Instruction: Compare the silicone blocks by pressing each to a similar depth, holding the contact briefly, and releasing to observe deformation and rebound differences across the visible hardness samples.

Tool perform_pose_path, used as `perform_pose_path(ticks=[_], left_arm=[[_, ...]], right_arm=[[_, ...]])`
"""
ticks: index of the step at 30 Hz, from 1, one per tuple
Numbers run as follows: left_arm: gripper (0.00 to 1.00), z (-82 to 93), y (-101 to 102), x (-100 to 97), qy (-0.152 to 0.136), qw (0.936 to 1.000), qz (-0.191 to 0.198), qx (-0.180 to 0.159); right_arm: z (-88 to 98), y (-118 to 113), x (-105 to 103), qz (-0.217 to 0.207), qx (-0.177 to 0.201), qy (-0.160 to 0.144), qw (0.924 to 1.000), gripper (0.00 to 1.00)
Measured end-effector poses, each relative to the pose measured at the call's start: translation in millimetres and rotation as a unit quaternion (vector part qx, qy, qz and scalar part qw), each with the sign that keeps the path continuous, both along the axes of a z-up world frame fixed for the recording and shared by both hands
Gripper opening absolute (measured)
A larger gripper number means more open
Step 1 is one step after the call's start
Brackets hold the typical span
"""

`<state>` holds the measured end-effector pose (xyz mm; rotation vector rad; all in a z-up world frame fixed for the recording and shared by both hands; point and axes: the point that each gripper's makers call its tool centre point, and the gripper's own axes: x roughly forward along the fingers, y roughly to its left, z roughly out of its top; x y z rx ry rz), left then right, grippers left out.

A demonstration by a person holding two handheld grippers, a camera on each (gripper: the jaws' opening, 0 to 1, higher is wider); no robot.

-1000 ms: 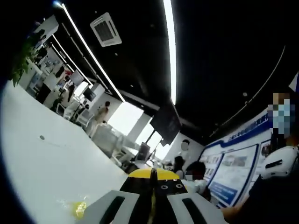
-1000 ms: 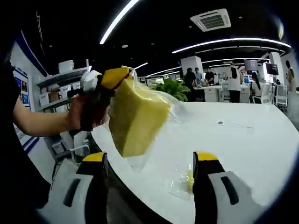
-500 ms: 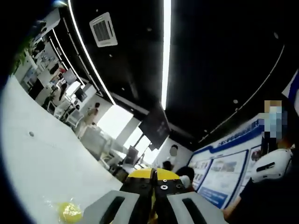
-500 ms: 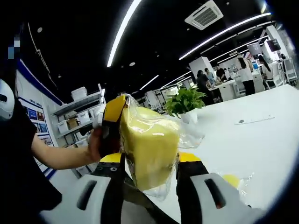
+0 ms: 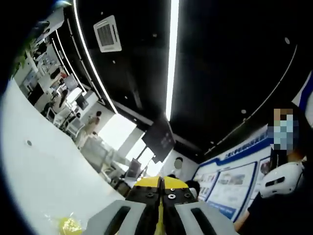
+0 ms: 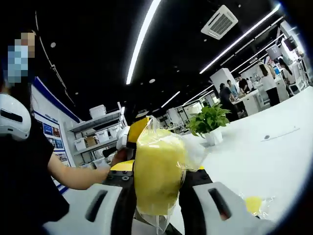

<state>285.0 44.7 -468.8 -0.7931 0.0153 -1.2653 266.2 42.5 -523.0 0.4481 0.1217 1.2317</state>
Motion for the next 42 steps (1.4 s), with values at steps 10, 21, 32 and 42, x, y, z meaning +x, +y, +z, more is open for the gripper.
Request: perform_pose_path(ticks=[10, 21, 32, 42], left_arm=[[0.00, -1.0, 0, -0.3, -0.008, 0.9999, 0.006, 0.012], [0.00, -21.0, 0, 1.0, -0.031, 0.9965, 0.033, 0.071], [0.00, -14.2, 1, -1.1, -0.045, 0.9948, 0.037, 0.084], [0.00, -14.2, -1, -0.2, -0.028, 0.9956, 0.036, 0.081]], right_arm=[[-3.6, 0, 0, -0.001, -0.017, 0.015, 0.9997, 0.20], [-23.1, -5, 4, -0.021, -0.082, 0.001, 0.9964, 0.08], [-15.7, -5, 2, -0.019, -0.101, -0.010, 0.9946, 0.03], [-15.7, -9, 7, -0.033, -0.098, 0.002, 0.9946, 0.02]])
